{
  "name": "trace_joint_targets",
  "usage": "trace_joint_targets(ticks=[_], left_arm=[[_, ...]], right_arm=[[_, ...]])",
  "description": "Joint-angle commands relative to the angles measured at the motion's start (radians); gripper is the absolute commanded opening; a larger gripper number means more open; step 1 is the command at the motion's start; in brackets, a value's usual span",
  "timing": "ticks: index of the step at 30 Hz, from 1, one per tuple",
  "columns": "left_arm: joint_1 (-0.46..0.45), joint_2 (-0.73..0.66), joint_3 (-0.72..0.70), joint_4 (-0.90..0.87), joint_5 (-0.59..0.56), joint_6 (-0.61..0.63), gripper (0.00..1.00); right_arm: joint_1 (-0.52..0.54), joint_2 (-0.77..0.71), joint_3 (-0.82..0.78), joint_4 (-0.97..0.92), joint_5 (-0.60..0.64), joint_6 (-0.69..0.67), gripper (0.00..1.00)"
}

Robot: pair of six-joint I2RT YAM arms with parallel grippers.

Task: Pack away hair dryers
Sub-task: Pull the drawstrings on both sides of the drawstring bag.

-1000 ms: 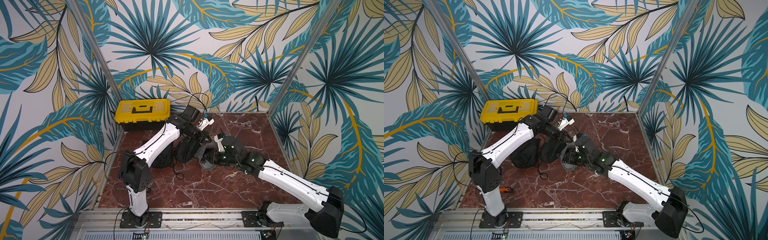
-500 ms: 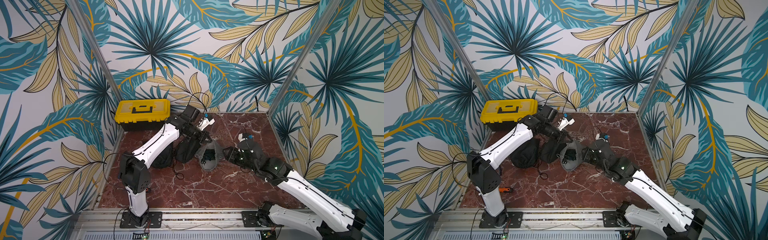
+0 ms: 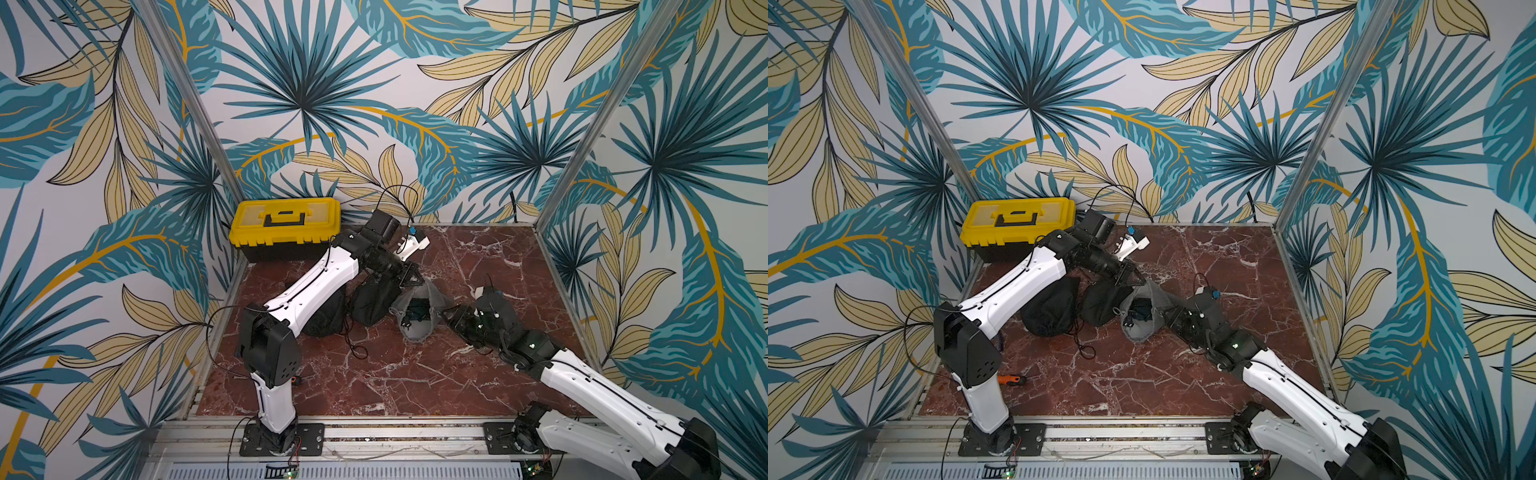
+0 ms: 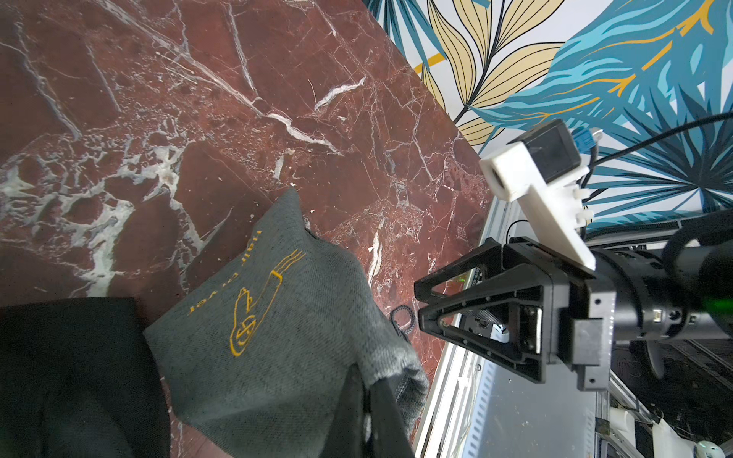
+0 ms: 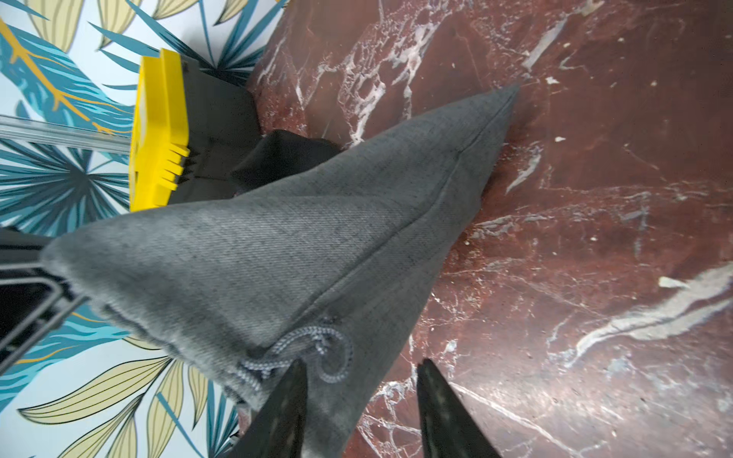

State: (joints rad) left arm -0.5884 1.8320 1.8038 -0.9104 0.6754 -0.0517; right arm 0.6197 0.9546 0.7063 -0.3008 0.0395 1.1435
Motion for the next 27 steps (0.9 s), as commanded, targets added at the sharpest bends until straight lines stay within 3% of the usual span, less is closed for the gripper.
trace_joint_targets(ticks=[1,15,27], left_arm=[[-0.003,-0.05,0.023,0.025,0.041,0.003,0.0],[-0.002,-0.047,0.03,0.025,0.05,0.0,0.0],[-0.002,-0.041,0.033,0.025,0.053,0.0,0.0]], right_arm=[[-0.013,-0.005,-0.027,0.073,-0.03,0.028,0.47],[-0.024,0.056,-0.088,0.248,-0.08,0.076,0.44],[-0.037,0.051,-0.163,0.375,-0.119,0.15,0.32]])
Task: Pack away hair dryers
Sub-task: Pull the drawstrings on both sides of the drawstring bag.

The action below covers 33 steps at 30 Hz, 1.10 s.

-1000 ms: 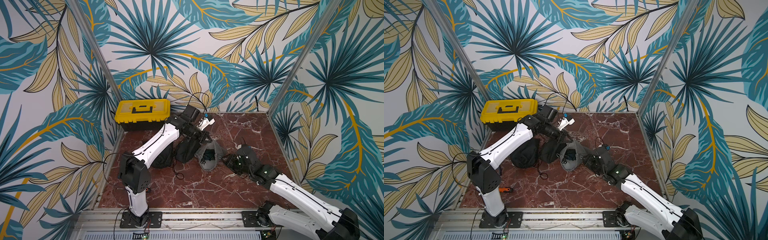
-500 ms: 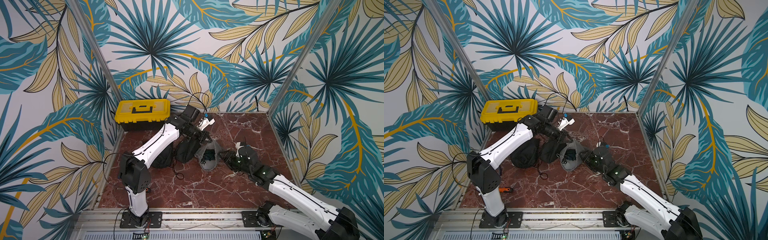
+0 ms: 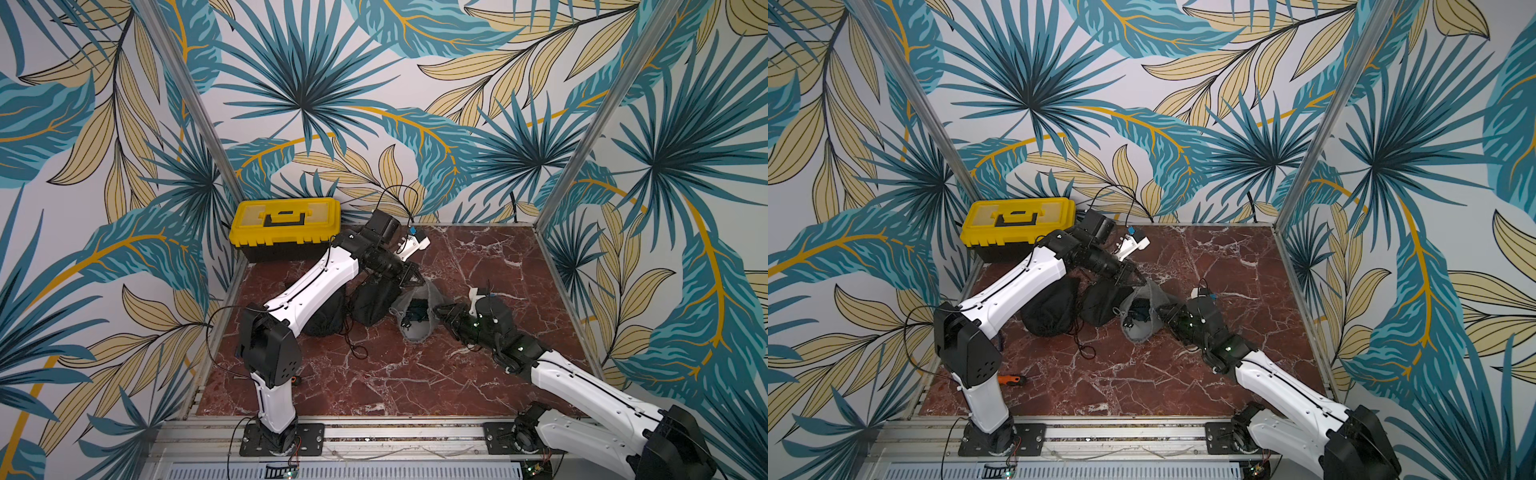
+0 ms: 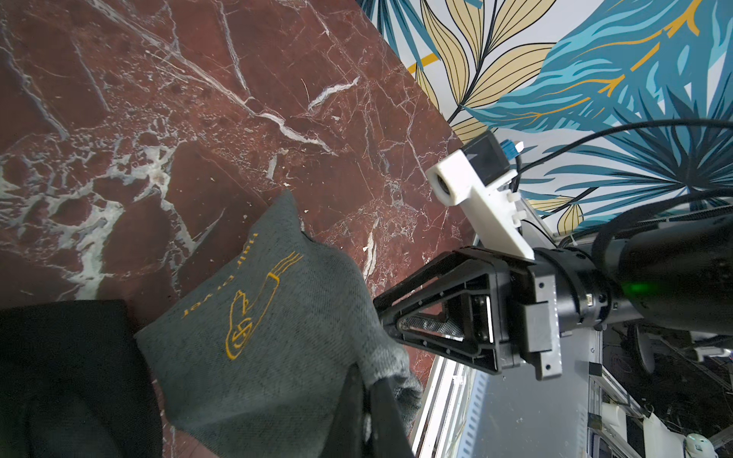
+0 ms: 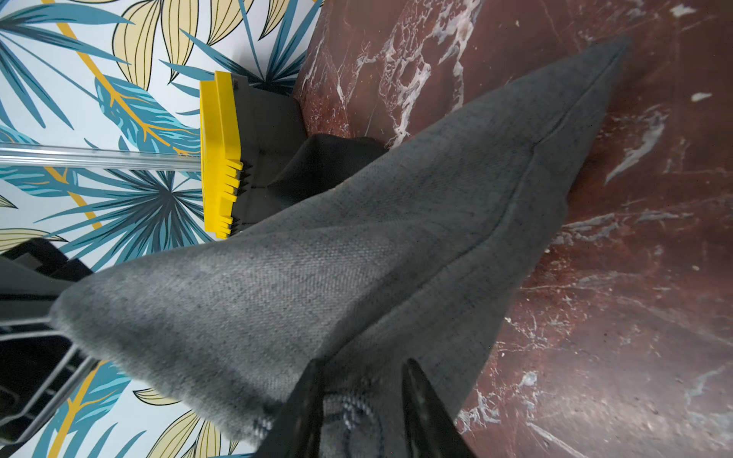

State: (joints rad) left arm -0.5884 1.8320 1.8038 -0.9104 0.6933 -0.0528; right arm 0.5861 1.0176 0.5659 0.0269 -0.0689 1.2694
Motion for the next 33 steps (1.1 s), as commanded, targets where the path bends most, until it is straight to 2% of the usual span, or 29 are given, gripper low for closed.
trace_joint_targets(ticks=[1,11,14,18,25,31,32,33], left_arm=[[-0.002,-0.04,0.034,0.024,0.035,0.0,0.0],[0.0,-0.037,0.034,0.025,0.035,0.002,0.0],[-0.001,-0.036,0.032,0.025,0.035,0.004,0.0],[0.002,-0.027,0.017,0.025,0.021,0.015,0.0],[0.024,0.042,0.003,0.025,0.039,0.014,0.0],[0.024,0.096,-0.002,0.025,0.062,0.017,0.0],[0.024,0.102,-0.003,0.026,0.067,0.017,0.03],[0.025,0.105,-0.004,0.024,0.074,0.019,0.12]], right_arm=[[-0.004,-0.017,-0.027,0.052,-0.013,0.029,0.31],[-0.01,-0.028,-0.038,0.089,-0.023,0.05,0.11],[-0.012,-0.045,-0.032,0.073,-0.019,0.044,0.0],[-0.016,-0.102,0.027,-0.047,0.016,-0.01,0.0],[-0.027,-0.126,0.301,-0.405,0.121,-0.209,0.0],[-0.036,-0.055,0.434,-0.482,0.131,-0.285,0.0],[-0.035,-0.047,0.445,-0.487,0.134,-0.294,0.0],[-0.039,-0.037,0.46,-0.494,0.135,-0.3,0.0]])
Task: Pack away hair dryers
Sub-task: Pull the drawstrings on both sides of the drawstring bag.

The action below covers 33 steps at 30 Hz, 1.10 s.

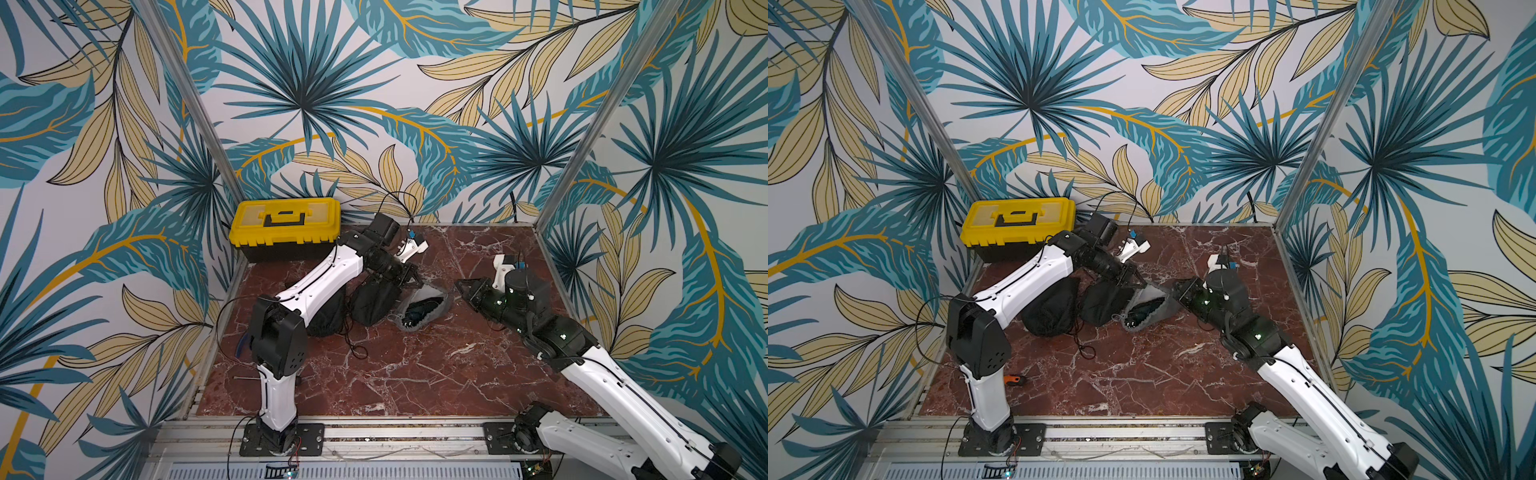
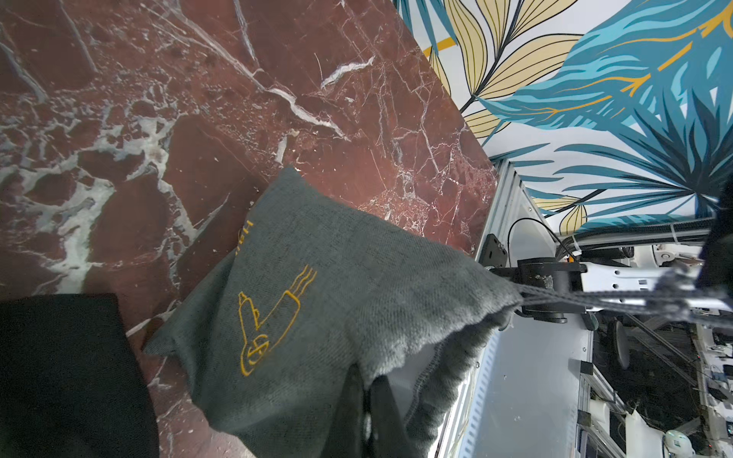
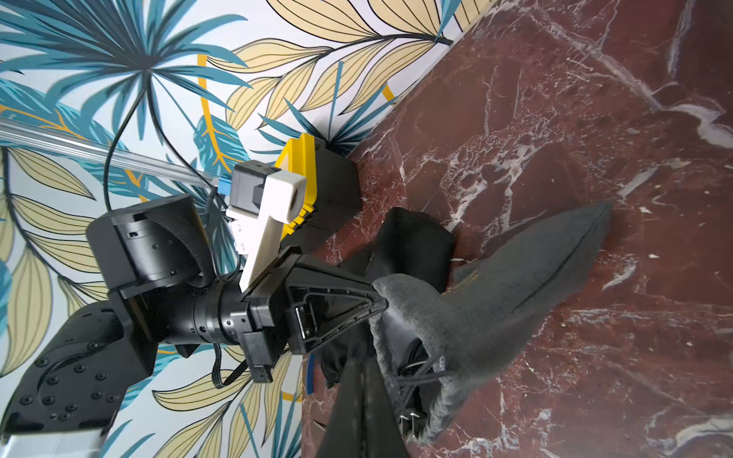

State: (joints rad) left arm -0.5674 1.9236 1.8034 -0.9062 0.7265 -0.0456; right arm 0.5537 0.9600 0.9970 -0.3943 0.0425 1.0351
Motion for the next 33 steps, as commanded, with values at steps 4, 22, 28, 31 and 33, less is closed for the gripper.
trace_joint_targets(ticks=[4,22,28,31,33], left_arm=[[0.008,0.001,-0.002,0.021,0.057,0.029,0.52],[0.064,-0.417,-0.455,-0.185,-0.053,0.59,0.61],[-0.073,-0.331,-0.495,-0.183,-0.209,0.613,0.67],[-0.112,-0.253,-0.475,-0.162,-0.219,0.566,0.69],[-0.121,-0.237,-0.48,-0.118,-0.232,0.54,0.7]], right_arm=[[-0.015,0.051,0.065,-0.076,0.017,-0.085,0.0],[-0.04,0.147,0.151,-0.078,-0.022,-0.112,0.0],[-0.047,0.17,0.156,-0.066,-0.029,-0.11,0.0],[-0.051,0.18,0.156,-0.054,-0.032,-0.107,0.0],[-0.052,0.182,0.154,-0.052,-0.032,-0.108,0.0]])
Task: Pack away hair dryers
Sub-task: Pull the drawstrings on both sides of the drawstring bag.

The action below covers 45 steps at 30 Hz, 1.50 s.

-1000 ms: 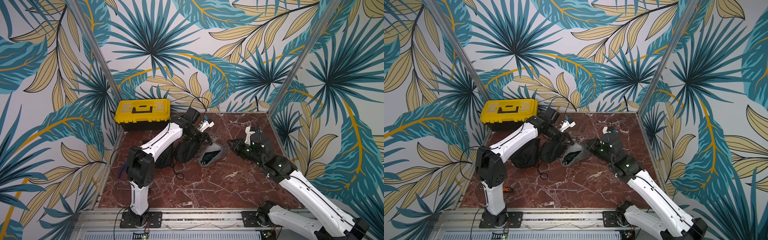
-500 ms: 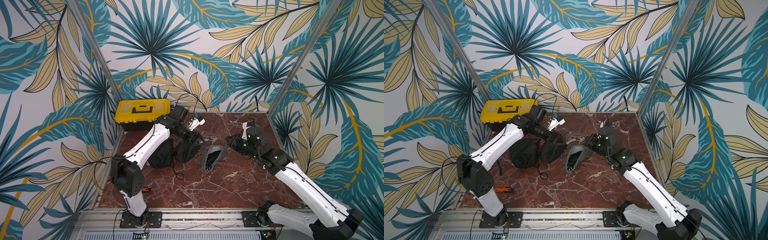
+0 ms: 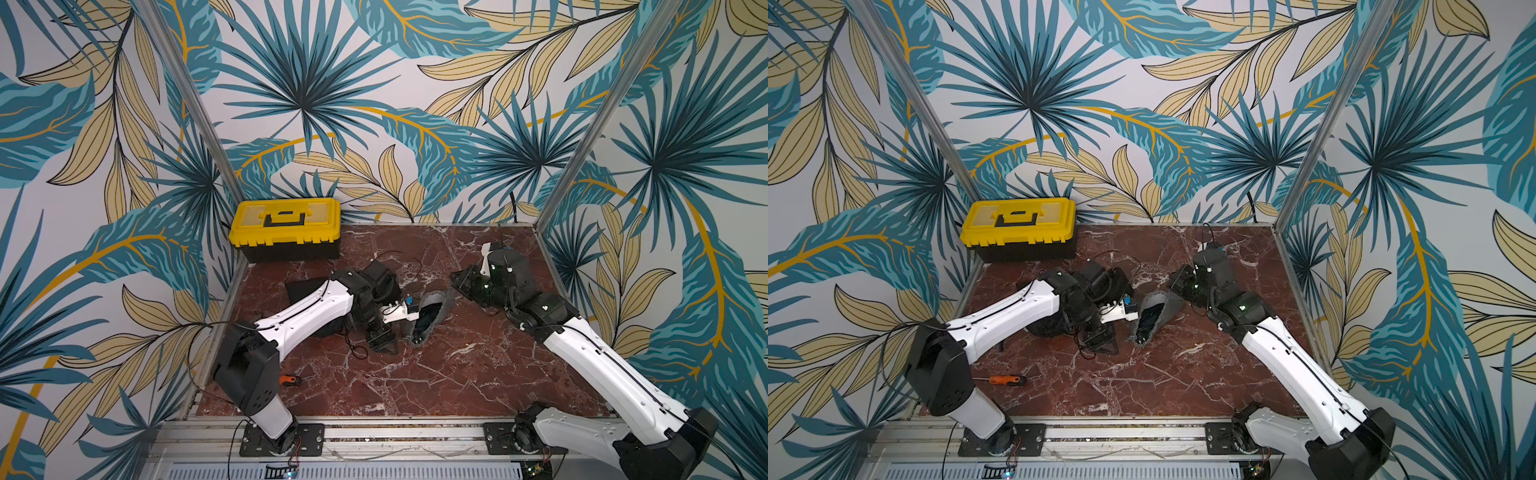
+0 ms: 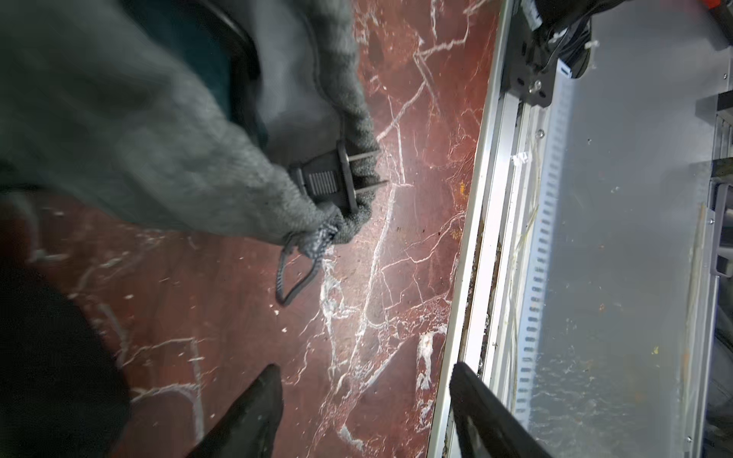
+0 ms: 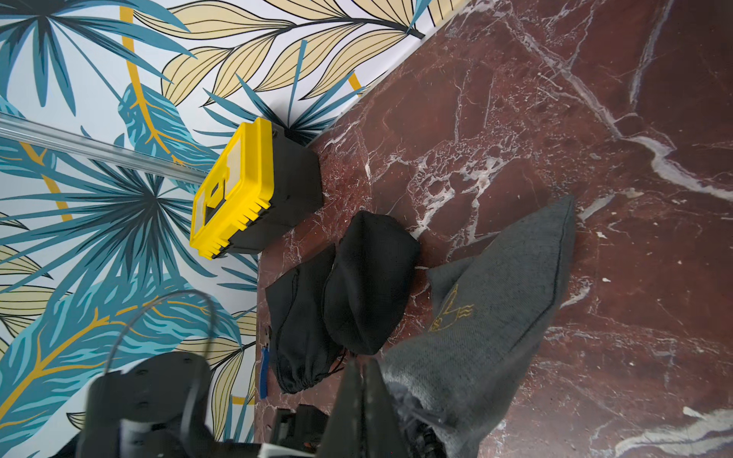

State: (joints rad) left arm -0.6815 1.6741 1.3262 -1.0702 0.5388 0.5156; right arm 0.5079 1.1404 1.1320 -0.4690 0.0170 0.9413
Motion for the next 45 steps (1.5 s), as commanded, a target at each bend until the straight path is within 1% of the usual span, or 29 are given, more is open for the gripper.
trace_joint_targets(ticks=[1,2,4,7,9,10,18,21,22,26,27,29,31,33,36,39,43,45], left_arm=[[-0.012,0.008,-0.011,0.084,-0.063,-0.035,0.72],[-0.019,0.001,-0.021,0.124,-0.09,-0.053,0.72],[-0.028,-0.016,-0.032,0.172,-0.102,-0.057,0.72],[-0.035,-0.035,-0.051,0.224,-0.098,-0.072,0.67],[-0.046,-0.035,-0.059,0.238,-0.114,-0.07,0.6],[-0.049,-0.036,-0.068,0.248,-0.125,-0.07,0.58],[-0.07,-0.074,-0.164,0.34,-0.131,-0.065,0.59],[-0.081,-0.07,-0.179,0.369,-0.166,-0.074,0.56],[-0.082,-0.068,-0.184,0.385,-0.181,-0.078,0.53],[-0.088,-0.054,-0.189,0.414,-0.202,-0.09,0.37],[-0.089,-0.052,-0.19,0.419,-0.206,-0.096,0.31],[-0.091,-0.052,-0.19,0.422,-0.206,-0.097,0.24],[-0.092,-0.051,-0.188,0.422,-0.213,-0.097,0.13],[-0.093,-0.053,-0.187,0.421,-0.223,-0.098,0.0],[-0.093,-0.082,-0.188,0.404,-0.256,-0.078,0.0],[-0.087,-0.14,-0.166,0.326,-0.274,-0.03,0.0],[-0.028,-0.178,-0.055,0.175,-0.203,-0.008,0.0],[-0.009,-0.196,0.008,0.127,-0.203,-0.007,0.0]], right_arm=[[-0.006,0.001,0.017,0.023,-0.006,-0.014,0.0],[-0.008,0.0,0.015,0.023,-0.006,-0.013,0.0],[-0.011,-0.001,0.013,0.023,-0.006,-0.016,0.0],[-0.017,-0.002,0.018,0.021,-0.012,-0.019,0.0],[-0.021,-0.004,0.021,0.021,-0.012,-0.021,0.0],[-0.023,-0.005,0.021,0.02,-0.012,-0.023,0.0],[-0.039,-0.012,0.021,0.017,-0.022,-0.027,0.0],[-0.043,-0.014,0.022,0.018,-0.025,-0.027,0.0],[-0.044,-0.015,0.022,0.019,-0.025,-0.027,0.0],[-0.047,-0.016,0.023,0.019,-0.028,-0.028,0.0],[-0.047,-0.018,0.024,0.017,-0.028,-0.028,0.0],[-0.049,-0.018,0.025,0.015,-0.028,-0.03,0.0],[-0.048,-0.019,0.026,0.016,-0.028,-0.03,0.0],[-0.051,-0.019,0.026,0.012,-0.026,-0.032,0.0],[-0.056,-0.021,0.027,0.006,-0.022,-0.033,0.0],[-0.061,-0.03,0.038,-0.022,-0.009,-0.046,0.0],[-0.077,-0.043,0.063,-0.08,0.013,-0.073,0.0],[-0.084,-0.052,0.071,-0.106,0.024,-0.084,0.0]])
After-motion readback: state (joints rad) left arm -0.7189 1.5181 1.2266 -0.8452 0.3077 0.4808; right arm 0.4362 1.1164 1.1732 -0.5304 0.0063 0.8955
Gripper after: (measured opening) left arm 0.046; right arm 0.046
